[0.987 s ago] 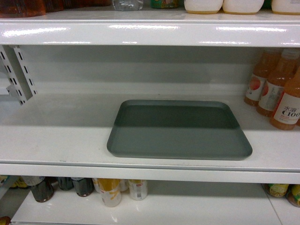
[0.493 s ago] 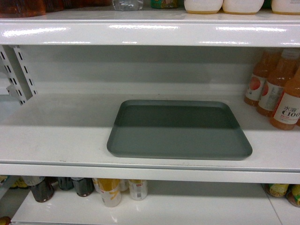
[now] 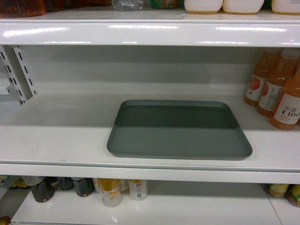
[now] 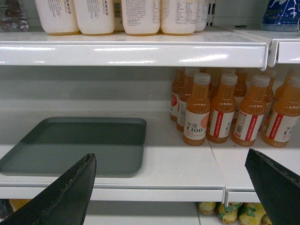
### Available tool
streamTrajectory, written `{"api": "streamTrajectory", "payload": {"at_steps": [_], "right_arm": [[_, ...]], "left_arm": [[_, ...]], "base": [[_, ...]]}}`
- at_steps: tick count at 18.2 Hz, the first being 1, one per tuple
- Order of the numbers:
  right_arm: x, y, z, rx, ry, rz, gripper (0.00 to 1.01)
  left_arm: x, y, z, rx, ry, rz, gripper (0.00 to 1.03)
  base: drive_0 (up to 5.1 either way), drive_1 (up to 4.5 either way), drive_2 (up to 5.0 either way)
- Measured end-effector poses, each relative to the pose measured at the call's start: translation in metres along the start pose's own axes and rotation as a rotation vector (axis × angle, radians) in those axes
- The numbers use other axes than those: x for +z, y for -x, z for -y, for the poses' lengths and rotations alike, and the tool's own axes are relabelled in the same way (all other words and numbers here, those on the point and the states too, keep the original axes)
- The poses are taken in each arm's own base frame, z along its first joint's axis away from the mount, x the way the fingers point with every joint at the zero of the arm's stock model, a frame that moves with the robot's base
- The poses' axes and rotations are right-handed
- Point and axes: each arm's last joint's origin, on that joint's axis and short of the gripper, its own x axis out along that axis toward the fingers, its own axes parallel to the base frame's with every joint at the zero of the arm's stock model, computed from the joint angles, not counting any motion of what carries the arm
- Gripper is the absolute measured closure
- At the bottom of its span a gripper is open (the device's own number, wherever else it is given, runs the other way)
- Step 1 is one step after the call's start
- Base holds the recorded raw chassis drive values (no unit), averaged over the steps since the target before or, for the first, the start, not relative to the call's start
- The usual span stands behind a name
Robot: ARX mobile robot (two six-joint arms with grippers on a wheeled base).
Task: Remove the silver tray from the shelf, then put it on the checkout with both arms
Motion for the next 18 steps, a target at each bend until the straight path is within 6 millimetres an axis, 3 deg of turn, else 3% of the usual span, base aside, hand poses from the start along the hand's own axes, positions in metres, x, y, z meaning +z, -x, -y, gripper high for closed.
{"api": "streamTrajectory", "payload": {"at_steps": [5, 6, 9, 13, 18], "right_arm": [[0.0, 0.0, 0.0, 0.0, 0.0, 0.0, 0.03], [-0.003, 0.0, 0.0, 0.023, 0.028, -0.107, 0.03], [-0.005, -0.026, 0.004, 0.093, 0.064, -0.286, 0.03], [-0.018, -0.073, 0.006, 0.122, 0.078, -0.385, 0.03], [-0.046, -0.153, 0.006, 0.126, 0.068, -0.523, 0.03]], "left_arm": [[-0.001, 0.0, 0.0, 0.007, 0.002, -0.012, 0.05], [-0.002, -0.002, 0.002, 0.091, 0.04, -0.159, 0.05], [0.004, -0.041, 0.009, 0.15, 0.123, -0.318, 0.05], [-0.018, -0.105, 0.03, 0.008, 0.157, -0.492, 0.05], [-0.053, -0.183, 0.06, -0.037, 0.097, -0.633, 0.05]], "base": [[0.0, 0.0, 0.0], [0.0, 0.0, 0.0], [0.0, 0.0, 0.0], [0.0, 0.0, 0.0], [0.0, 0.0, 0.0]]}}
